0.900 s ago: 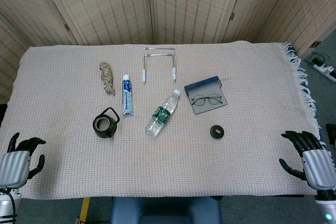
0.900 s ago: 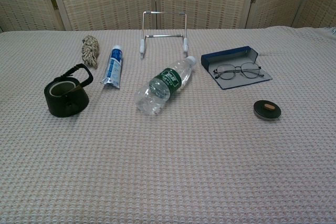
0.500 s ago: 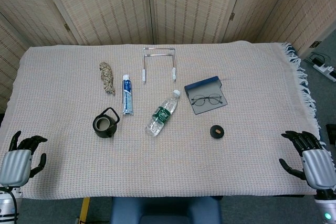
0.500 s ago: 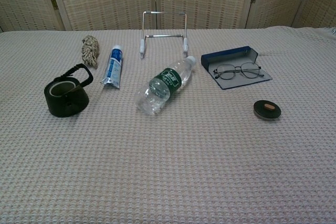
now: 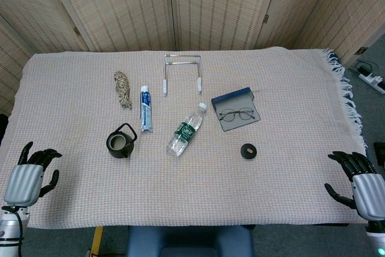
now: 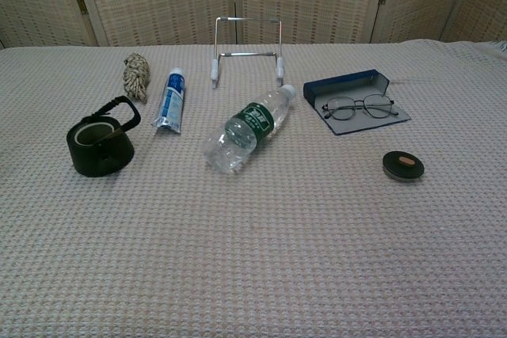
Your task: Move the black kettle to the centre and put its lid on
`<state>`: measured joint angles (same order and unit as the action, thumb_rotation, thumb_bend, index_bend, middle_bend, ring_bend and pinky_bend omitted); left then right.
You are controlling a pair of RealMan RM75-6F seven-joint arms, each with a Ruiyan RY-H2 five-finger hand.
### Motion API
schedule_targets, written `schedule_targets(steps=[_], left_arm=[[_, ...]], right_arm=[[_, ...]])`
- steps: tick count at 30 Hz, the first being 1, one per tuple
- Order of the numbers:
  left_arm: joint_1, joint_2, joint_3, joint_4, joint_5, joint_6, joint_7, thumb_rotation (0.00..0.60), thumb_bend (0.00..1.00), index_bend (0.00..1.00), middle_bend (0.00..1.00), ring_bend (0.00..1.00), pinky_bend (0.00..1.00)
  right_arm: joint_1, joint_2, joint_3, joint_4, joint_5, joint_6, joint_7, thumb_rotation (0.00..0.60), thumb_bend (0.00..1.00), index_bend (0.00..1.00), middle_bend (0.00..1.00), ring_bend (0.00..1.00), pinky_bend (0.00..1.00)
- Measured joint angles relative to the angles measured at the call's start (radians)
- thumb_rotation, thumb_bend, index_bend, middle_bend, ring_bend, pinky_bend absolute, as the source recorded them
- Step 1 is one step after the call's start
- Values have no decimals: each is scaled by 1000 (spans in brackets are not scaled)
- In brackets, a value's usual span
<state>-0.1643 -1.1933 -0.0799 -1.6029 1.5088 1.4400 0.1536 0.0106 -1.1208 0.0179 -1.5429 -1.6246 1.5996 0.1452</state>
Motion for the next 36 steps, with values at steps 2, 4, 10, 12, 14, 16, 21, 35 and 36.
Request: schedule_targets(steps=[2, 4, 10, 12, 14, 16, 21, 35, 36], left_arm=[[-28, 7, -10, 3, 9, -23, -4, 600, 476, 319, 243, 251, 16], [-67, 13, -25, 10, 18, -57, -10, 600, 476, 321, 243, 255, 18], [-191, 14, -65, 50, 34, -181, -53, 600, 476, 305, 243, 257, 47], [-239, 7, -76, 68, 43, -223, -59, 600, 476, 297, 243, 257, 48], [-282, -5, -85, 89, 52, -255, -63, 600, 476, 291, 243, 257, 46], [-328, -26, -95, 118, 57, -296, -72, 600, 476, 280, 243, 256, 37], [-429, -80, -105, 194, 58, -405, -82, 600, 478, 251, 235, 240, 1], [-593, -177, -97, 302, -73, -657, 22, 600, 479, 169, 162, 166, 0], [-600, -181, -96, 303, -90, -671, 34, 600, 480, 171, 162, 166, 0]], right_arm=[[2, 3, 0, -5, -5, 0, -4, 600, 277, 232, 239, 215, 146], [2, 5, -1, -11, -7, 0, -8, 600, 276, 232, 239, 215, 146], [1, 13, -2, -30, -7, 1, -27, 600, 276, 232, 240, 214, 146], [-1, 16, -2, -36, -8, 2, -36, 600, 276, 232, 240, 215, 146], [-3, 21, -3, -45, -8, 3, -46, 600, 276, 232, 240, 215, 146], [-6, 25, -3, -52, -7, 8, -51, 600, 276, 232, 240, 215, 147], [-15, 32, -4, -57, 2, 13, -55, 600, 276, 232, 240, 215, 146], [-27, 29, -3, -39, 20, 11, -34, 600, 276, 232, 240, 213, 146], [-27, 28, -3, -38, 21, 11, -33, 600, 276, 232, 240, 213, 146]])
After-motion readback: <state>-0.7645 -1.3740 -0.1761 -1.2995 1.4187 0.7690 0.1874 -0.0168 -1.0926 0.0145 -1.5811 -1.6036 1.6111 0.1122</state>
